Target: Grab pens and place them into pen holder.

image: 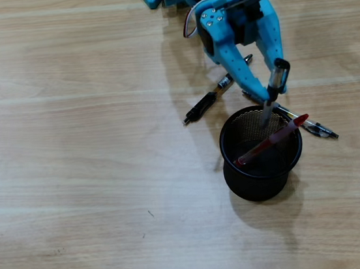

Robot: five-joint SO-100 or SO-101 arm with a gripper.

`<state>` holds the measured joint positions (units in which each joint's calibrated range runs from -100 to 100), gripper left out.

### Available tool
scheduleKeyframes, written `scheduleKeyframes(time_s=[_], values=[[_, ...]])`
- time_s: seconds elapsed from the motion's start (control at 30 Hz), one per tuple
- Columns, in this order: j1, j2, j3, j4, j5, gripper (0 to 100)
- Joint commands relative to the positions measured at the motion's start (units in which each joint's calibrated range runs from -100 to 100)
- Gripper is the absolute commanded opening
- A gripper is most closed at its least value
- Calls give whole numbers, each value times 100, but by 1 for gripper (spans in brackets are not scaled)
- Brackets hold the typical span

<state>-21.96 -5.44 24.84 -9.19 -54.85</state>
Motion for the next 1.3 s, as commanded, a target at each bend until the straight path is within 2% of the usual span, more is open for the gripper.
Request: scheduleKeyframes(time_s=[0.0,0.17,0.33,0.47,0.67,0.77,0.8,0.9,1.1,1.27], values=[[52,123,-14,-279,-7,2],[61,208,-23,-315,30,4],[43,225,-23,-315,40,20],[43,174,-23,-252,45,19],[-76,-250,-23,-42,454,19],[-204,-573,-159,1024,537,17],[-287,-785,-367,1935,548,12],[-488,-1006,-828,3393,841,2],[-1100,-1252,-1362,5853,1071,2],[-1686,-1142,-1317,6646,1077,2]])
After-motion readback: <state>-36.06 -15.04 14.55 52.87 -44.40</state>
